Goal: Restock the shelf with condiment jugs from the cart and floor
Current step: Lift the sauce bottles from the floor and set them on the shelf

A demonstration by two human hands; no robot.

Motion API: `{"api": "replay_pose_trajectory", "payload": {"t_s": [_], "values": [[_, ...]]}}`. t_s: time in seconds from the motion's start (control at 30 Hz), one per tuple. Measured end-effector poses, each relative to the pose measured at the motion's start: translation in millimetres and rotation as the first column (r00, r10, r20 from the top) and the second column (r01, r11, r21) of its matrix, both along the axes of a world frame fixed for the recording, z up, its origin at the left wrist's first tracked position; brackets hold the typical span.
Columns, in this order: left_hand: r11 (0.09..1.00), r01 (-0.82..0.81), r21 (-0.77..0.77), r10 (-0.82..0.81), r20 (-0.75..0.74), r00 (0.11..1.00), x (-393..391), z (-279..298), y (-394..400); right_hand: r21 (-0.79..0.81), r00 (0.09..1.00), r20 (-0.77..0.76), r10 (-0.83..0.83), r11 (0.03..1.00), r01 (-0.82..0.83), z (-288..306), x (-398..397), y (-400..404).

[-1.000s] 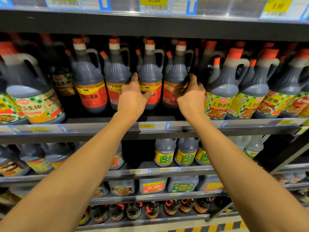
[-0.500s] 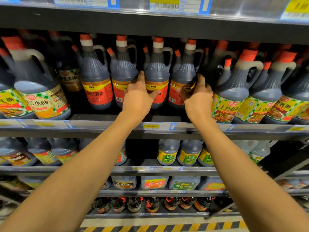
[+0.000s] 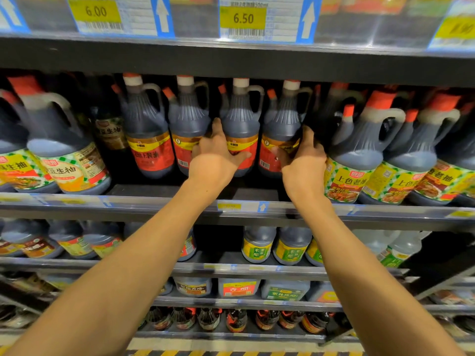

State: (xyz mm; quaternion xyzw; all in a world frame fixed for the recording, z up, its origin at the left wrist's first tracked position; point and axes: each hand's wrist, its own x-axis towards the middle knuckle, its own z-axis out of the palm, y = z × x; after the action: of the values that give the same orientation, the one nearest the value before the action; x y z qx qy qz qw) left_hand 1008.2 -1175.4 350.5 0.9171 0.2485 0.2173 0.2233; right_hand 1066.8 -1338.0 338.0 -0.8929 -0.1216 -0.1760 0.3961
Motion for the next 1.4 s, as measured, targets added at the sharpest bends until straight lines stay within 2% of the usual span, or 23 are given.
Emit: {"api": "replay_pose_trajectory", "payload": {"t_s": [0.4, 0.47, 0.57, 0.67, 0.9, 1.2, 1.4], "values": [[0.997, -0.013, 0.071, 0.016, -0.037, 0.999, -9.6, 2.4, -10.9, -0.009, 1.0, -0.03, -0.008, 1.0, 0.008, 3.1, -2.9, 0.0], [0.996, -0.017, 0.087, 0.015, 0.025, 1.0, -18.3, 2.2, -2.9, 0.007, 1.0, -0.016, -0.006, 1.0, 0.006, 2.7, -4.2, -0.6], [0.986, -0.106, 0.133, 0.078, 0.197, 0.977, -37.9, 2.3, 22.8, 0.051, 1.0, 0.013, 0.003, 0.999, -0.004, 1.6, -10.0, -1.2], [0.986, -0.158, 0.06, 0.134, 0.289, 0.948, -55.0, 7.3, 43.5, 0.084, 1.0, -0.004, -0.015, 0.996, 0.016, 5.1, -21.2, 2.8], [0.978, -0.163, 0.131, 0.139, 0.178, 0.974, -55.3, 15.4, 40.6, -0.01, 0.999, 0.032, -0.012, 1.0, 0.013, 14.4, -50.6, 18.5], [0.982, -0.16, 0.1, 0.15, 0.093, 0.984, -49.9, 18.3, 43.9, -0.034, 1.0, -0.005, -0.003, 0.999, 0.002, 21.4, -64.6, 20.5], [0.995, -0.095, 0.044, 0.095, 0.008, 0.995, -42.8, 21.8, 55.6, -0.033, 1.0, -0.015, -0.005, 0.999, 0.005, 26.4, -64.0, 16.7]]}}
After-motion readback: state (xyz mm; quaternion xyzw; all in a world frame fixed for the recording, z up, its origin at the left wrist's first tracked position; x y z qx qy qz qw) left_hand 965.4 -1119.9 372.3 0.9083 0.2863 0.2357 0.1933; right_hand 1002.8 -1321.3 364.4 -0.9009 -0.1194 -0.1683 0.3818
